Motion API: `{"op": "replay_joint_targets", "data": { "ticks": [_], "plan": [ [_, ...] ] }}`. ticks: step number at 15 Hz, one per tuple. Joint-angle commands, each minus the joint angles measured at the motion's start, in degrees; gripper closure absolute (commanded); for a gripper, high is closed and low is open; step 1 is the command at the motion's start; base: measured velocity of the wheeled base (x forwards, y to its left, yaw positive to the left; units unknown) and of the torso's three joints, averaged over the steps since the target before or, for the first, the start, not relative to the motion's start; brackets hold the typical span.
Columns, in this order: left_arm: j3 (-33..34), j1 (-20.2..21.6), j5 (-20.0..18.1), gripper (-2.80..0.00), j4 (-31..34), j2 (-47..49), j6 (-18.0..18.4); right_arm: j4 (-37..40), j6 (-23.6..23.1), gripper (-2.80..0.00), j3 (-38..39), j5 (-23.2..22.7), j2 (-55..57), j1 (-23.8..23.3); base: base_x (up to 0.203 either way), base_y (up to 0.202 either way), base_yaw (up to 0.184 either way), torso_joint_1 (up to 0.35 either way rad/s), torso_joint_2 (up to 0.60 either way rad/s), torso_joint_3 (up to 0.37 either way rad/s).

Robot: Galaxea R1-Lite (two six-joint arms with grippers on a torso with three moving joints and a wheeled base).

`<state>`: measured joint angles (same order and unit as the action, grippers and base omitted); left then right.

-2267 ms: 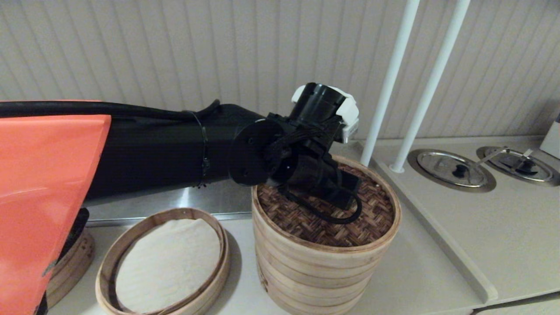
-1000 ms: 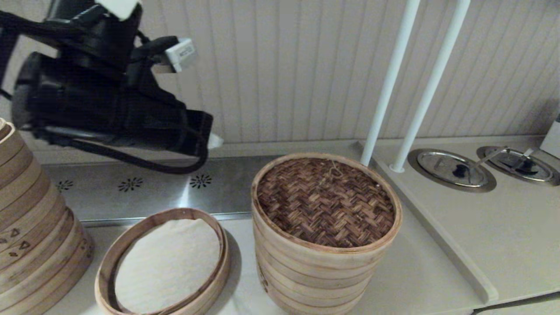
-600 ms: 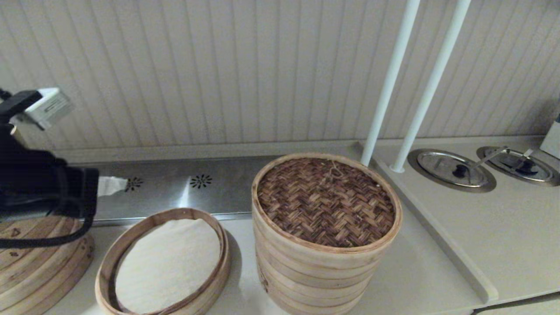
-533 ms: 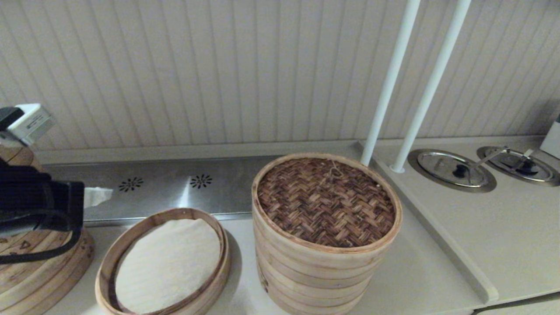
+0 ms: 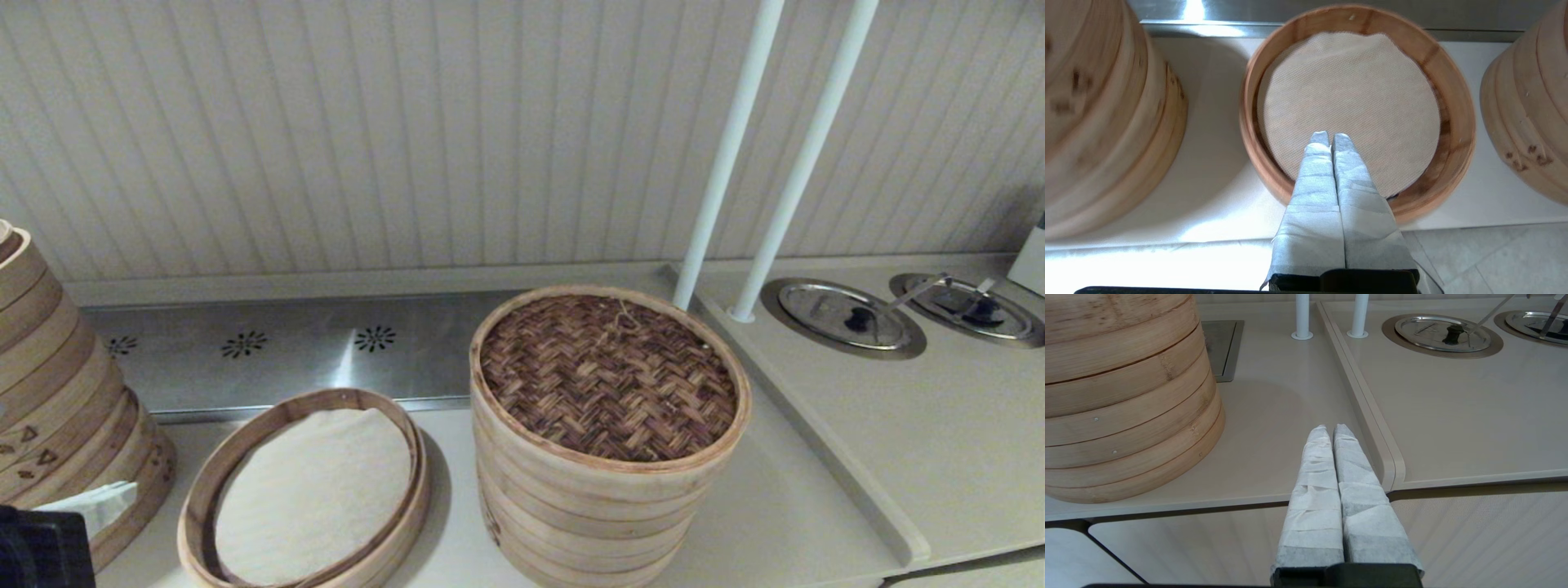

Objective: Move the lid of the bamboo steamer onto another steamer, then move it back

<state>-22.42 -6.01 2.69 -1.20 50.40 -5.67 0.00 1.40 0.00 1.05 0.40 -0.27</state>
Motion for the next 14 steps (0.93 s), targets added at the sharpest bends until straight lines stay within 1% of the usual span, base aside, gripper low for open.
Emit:
{"op": "replay_joint_targets", "data": {
  "ticks": [1,2,5,7,8,9,10,11,12,13,14],
  "plan": [
    [6.15,0.19,0.50,0.00,-2.27,-8.09,0.09,0.00,0.00,0.00,0.26,0.01,0.04,0.00,0.000,0.000,0.000,0.000,0.00,0.000],
    [7.87,0.20,1.64,0.00,-2.67,-11.32,0.20,0.00,0.00,0.00,0.18,0.01,0.04,0.00,0.000,0.000,0.000,0.000,0.00,0.000],
    [12.34,0.21,8.08,0.00,-1.64,-21.63,0.89,0.00,0.00,0.00,0.20,0.01,0.04,0.00,0.000,0.000,0.000,0.000,0.00,0.000],
    [13.49,0.21,10.08,0.00,0.78,-28.20,1.61,0.00,0.00,0.00,0.18,0.01,0.04,0.00,0.000,0.000,0.000,0.000,0.00,0.000],
    [14.02,0.21,10.17,0.00,2.05,-31.03,2.03,0.00,0.00,0.00,0.26,0.01,0.04,0.00,0.000,0.000,0.000,0.000,0.00,0.000],
    [14.83,0.19,9.18,0.00,2.76,-33.60,3.12,0.00,0.00,0.00,0.26,0.01,0.04,0.00,0.000,0.000,0.000,0.000,0.00,0.000],
    [16.54,0.20,7.25,0.00,2.74,-34.66,4.02,0.00,0.00,0.00,0.19,0.01,0.04,0.00,0.000,0.000,0.000,0.000,0.00,0.000],
    [17.98,0.21,6.50,0.00,2.71,-34.66,4.34,0.00,0.00,0.00,0.26,0.01,0.04,0.00,0.000,0.000,0.000,0.000,0.00,0.000],
    [18.49,0.23,7.13,0.00,2.69,-34.67,4.36,0.00,0.00,0.00,0.23,0.01,0.04,0.00,0.000,0.000,0.000,0.000,0.00,0.000],
    [18.53,1.23,8.41,0.00,2.80,-34.79,4.41,0.00,0.00,0.00,0.26,0.01,0.04,0.00,0.000,0.000,0.000,0.000,0.00,0.000],
    [18.45,3.10,8.75,0.00,3.20,-35.53,4.53,0.00,0.00,0.00,0.26,0.01,0.04,0.00,0.000,0.000,0.000,0.000,0.00,0.000]
  ]
}}
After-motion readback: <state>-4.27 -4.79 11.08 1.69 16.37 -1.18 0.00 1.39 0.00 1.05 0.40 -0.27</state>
